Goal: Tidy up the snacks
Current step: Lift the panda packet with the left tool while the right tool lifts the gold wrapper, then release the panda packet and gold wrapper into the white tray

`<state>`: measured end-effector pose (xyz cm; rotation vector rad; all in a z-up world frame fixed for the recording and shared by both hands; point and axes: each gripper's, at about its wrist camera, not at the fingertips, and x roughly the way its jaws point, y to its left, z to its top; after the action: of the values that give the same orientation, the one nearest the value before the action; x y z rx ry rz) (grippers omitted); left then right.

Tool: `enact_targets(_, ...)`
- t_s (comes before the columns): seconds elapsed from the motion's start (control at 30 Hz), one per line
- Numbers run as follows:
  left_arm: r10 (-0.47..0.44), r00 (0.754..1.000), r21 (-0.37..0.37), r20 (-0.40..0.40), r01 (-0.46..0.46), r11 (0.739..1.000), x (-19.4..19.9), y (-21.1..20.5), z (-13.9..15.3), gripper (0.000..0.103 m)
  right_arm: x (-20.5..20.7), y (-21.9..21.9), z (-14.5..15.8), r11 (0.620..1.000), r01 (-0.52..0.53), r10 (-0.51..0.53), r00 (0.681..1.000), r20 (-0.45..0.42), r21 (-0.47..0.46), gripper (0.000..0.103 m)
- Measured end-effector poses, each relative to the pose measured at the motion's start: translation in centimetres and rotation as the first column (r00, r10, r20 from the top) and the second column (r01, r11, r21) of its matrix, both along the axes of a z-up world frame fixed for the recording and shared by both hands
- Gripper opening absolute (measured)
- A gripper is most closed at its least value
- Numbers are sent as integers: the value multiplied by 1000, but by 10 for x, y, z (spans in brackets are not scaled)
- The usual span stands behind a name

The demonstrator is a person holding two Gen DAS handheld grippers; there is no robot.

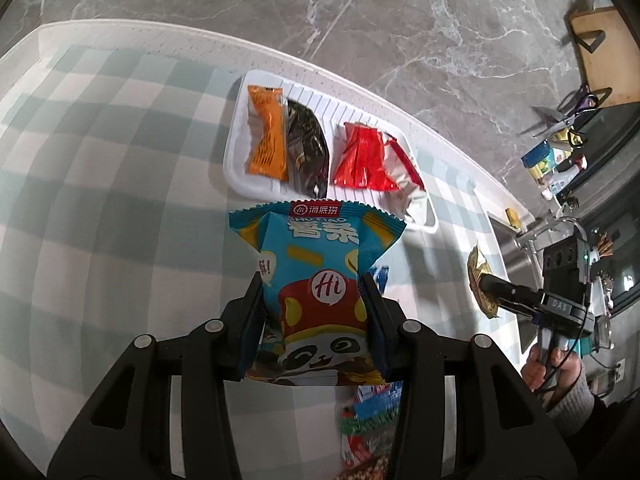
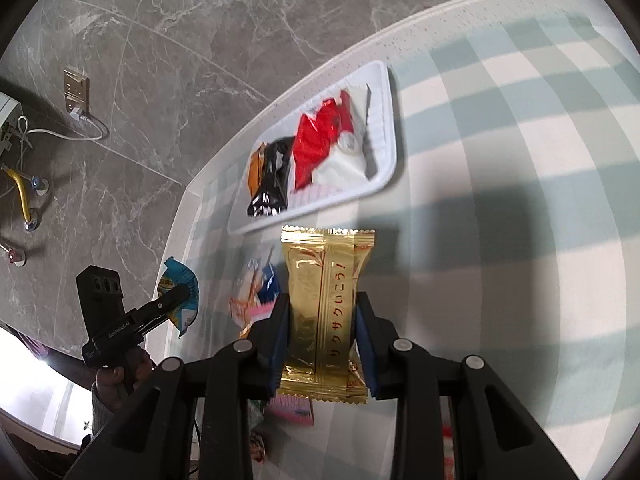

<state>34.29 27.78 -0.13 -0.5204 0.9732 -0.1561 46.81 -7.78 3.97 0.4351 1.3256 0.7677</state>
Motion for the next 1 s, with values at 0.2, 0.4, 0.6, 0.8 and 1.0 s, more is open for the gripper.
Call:
enact_targets(0.2, -15, 1000, 30, -1, 15, 999, 36, 5, 1, 42, 31, 18, 5, 1000, -6, 6, 999, 37, 1, 33)
enact_targets(0.4, -19, 1000, 53, -2, 20, 998, 71, 13, 0, 42, 64, 44, 10, 999, -33, 33, 997, 75, 5, 33)
enact_targets(0.6, -33, 999, 81, -13, 33, 996, 107, 20, -6, 42, 93, 77, 4, 998, -66, 66, 994, 89, -11, 34)
enact_targets(0.8, -38, 999, 97, -33, 41, 994, 138, 27, -18, 42, 112, 96, -13, 996, -76, 79, 994, 75, -41, 34)
enact_targets(1.0, -56, 997, 121, -52, 62, 991, 164, 27, -32, 42, 125, 101, -29, 994, -68, 72, 996, 59, -81, 34)
